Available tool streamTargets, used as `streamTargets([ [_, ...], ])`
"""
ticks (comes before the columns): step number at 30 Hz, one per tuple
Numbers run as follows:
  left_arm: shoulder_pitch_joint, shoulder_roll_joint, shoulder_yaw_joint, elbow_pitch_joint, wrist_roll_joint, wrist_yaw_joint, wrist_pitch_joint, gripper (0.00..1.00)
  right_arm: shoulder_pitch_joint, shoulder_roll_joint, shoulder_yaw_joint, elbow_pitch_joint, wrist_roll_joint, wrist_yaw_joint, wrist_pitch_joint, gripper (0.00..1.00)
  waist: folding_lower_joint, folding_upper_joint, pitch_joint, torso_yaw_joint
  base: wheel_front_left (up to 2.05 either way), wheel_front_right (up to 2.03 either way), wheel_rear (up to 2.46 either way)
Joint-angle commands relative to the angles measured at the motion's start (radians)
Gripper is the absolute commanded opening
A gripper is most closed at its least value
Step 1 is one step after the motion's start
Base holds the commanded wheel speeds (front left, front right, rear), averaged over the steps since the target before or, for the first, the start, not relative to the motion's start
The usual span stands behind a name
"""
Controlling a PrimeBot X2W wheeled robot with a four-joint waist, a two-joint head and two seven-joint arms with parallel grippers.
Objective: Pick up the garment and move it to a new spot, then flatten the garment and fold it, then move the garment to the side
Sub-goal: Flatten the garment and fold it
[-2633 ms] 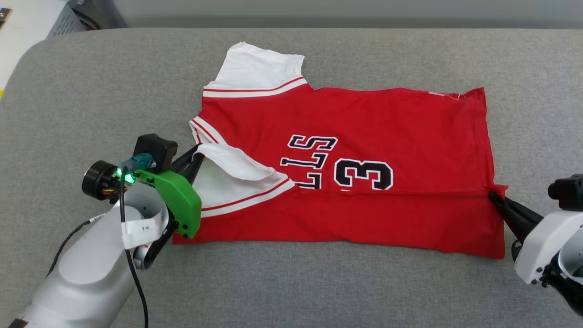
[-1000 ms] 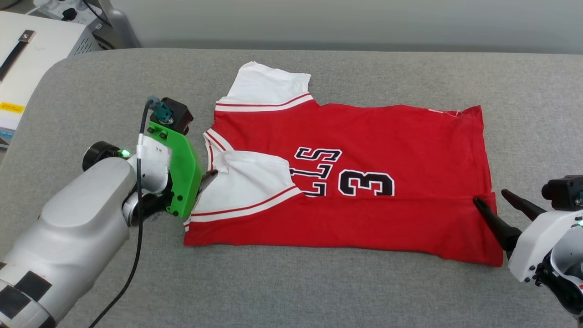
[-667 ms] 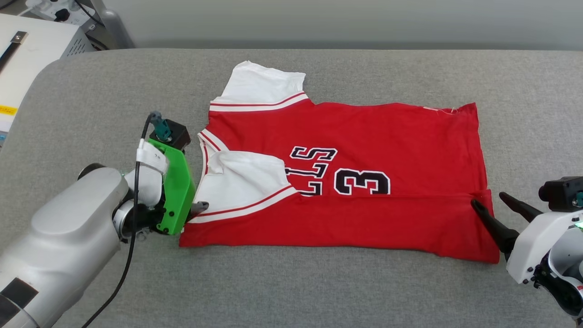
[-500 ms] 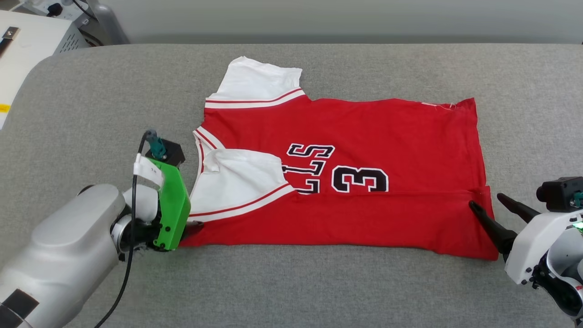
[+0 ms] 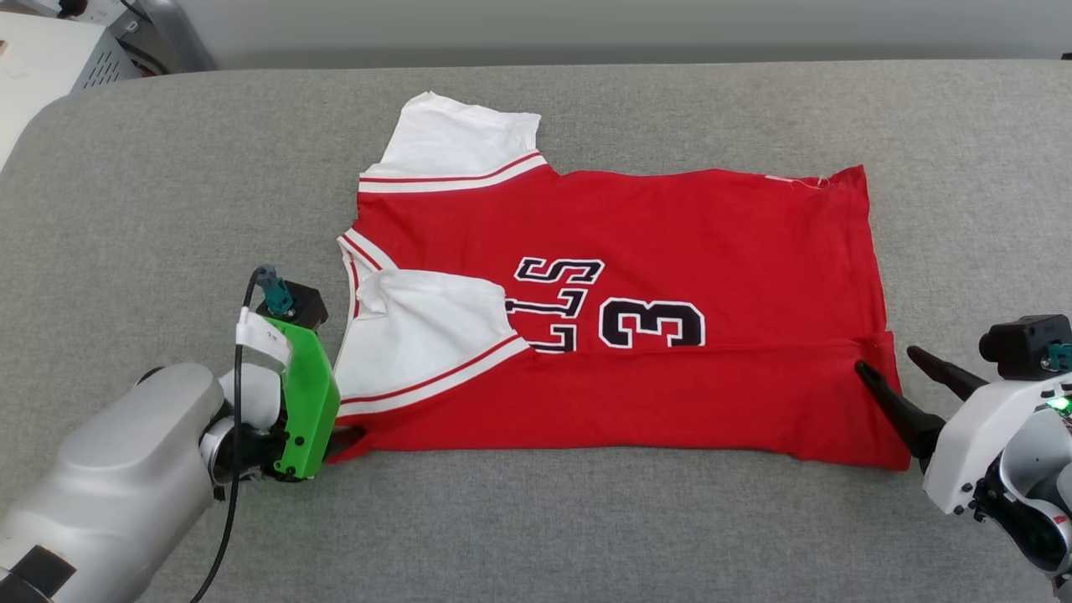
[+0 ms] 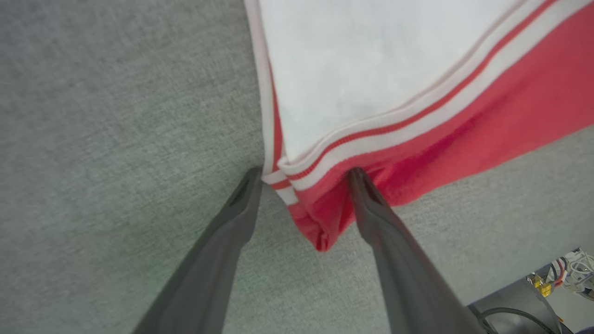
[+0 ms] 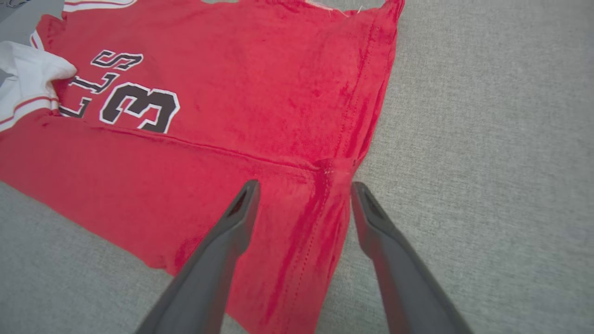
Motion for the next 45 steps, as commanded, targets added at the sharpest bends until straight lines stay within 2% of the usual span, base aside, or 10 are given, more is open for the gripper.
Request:
streamTargets([
  [1,0.065,-0.026,-0.024,0.019,-0.011,0.002,-0.015,0.0,-0.019,-0.008,-0.003,-0.009,-0.004,-0.001,-0.002,1.0,0.0001,-0.0001,-0.004,0.002,0.0,0.0,0.0],
  [10,0.031,0.021,-0.004,-0.055,0.008,0.002,-0.135,0.0,-0.047,-0.099,-0.024,-0.084,-0.048,-0.001,0.051,1.0,0.0001,-0.0001,-0.042,0.019,0.0,0.0,0.0],
  [17,0.013,0.067,0.005,-0.144,0.044,0.004,-0.201,0.0,-0.075,-0.186,-0.013,-0.157,-0.004,-0.001,0.256,1.0,0.0001,-0.0001,-0.052,0.027,0.0,0.0,0.0],
  [21,0.013,0.075,0.003,-0.191,0.06,0.022,-0.212,0.0,-0.086,-0.208,0.005,-0.174,0.017,-0.001,0.369,1.0,0.0001,-0.0001,-0.046,0.032,0.0,0.0,0.0],
  [24,0.011,0.077,0.003,-0.217,0.066,0.032,-0.217,0.0,-0.085,-0.203,0.017,-0.162,0.038,-0.001,0.442,1.0,0.0001,-0.0001,-0.038,0.038,0.0,0.0,0.0],
  [30,-0.001,0.076,0.004,-0.24,0.079,0.044,-0.224,0.0,-0.08,-0.168,0.029,-0.111,0.048,-0.001,0.5,1.0,0.0001,-0.0001,-0.014,0.051,0.0,0.0,0.0],
  [35,-0.005,0.078,0.008,-0.246,0.083,0.05,-0.234,0.0,-0.079,-0.109,0.049,-0.049,0.045,-0.001,0.498,1.0,0.0001,-0.0001,0.007,0.055,0.0,0.0,0.0],
  [40,-0.001,0.073,0.006,-0.24,0.084,0.051,-0.241,0.0,-0.056,-0.053,0.118,0.028,0.029,-0.001,0.497,1.0,0.0001,-0.0001,0.019,0.059,0.0,0.0,0.0],
  [45,0.009,0.066,0.004,-0.225,0.079,0.05,-0.249,0.0,-0.04,-0.03,0.163,0.082,0.044,-0.001,0.481,1.0,0.0001,-0.0001,0.018,0.059,0.0,0.0,0.0],
])
